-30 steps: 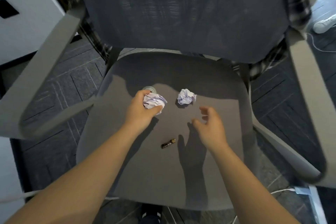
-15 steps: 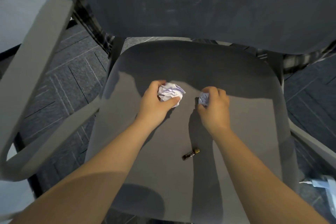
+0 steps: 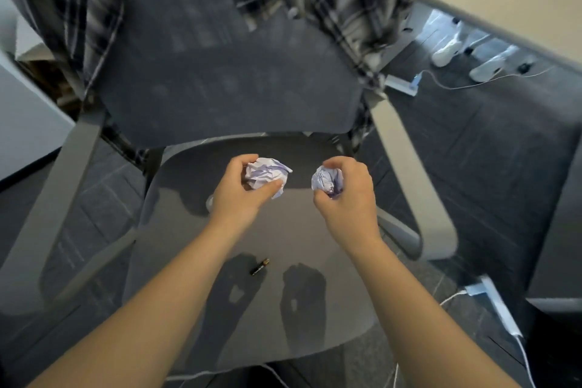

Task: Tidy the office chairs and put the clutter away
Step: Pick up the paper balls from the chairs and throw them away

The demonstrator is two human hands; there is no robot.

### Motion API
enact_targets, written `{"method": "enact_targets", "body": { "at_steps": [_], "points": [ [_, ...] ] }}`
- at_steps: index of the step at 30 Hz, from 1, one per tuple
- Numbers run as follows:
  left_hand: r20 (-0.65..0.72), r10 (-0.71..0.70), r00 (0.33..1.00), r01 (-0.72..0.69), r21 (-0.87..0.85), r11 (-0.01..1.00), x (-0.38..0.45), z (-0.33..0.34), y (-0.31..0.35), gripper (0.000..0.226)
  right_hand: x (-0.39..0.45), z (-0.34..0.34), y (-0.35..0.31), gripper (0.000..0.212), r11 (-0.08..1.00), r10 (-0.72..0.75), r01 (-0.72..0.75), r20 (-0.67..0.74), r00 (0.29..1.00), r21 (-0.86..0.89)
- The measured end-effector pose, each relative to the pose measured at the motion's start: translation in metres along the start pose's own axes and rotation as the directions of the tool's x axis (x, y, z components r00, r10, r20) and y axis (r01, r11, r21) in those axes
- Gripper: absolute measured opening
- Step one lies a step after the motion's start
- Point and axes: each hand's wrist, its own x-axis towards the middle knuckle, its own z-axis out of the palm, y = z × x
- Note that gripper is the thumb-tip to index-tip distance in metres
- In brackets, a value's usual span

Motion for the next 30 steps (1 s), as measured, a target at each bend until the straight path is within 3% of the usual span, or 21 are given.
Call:
{"method": "enact_targets", "body": {
  "at_steps": [7,11,18,25,30],
  "points": [
    [0.175,0.163,0.971,-0.161,-0.022,0.987,-0.098,0.074,0.087,0.042,-0.074,-0.153,-0.004,0.032,1.000,0.005,0.002,-0.207,0.978,0.031],
    [0.352,0.217,0.911,-0.211,-0.056,0.976,-0.153,0.140,0.123,0.041,-0.127,-0.240,0.023,0.030,0.996,0.084,-0.084,-0.361,0.929,0.017],
    [0.642,0.236,0.730,-0.263,-0.056,0.963,-0.241,0.268,0.151,0.038,-0.227,-0.367,0.090,0.030,0.938,0.300,-0.345,-0.599,0.743,0.041],
    [0.829,0.172,0.532,-0.321,0.009,0.947,-0.325,0.372,0.148,0.037,-0.322,-0.442,0.157,0.029,0.851,0.475,-0.482,-0.698,0.536,0.209],
    [0.871,0.098,0.482,-0.367,0.099,0.925,-0.367,0.465,0.127,0.036,-0.357,-0.495,0.238,0.031,0.791,0.563,-0.537,-0.693,0.451,0.294]
  ]
}}
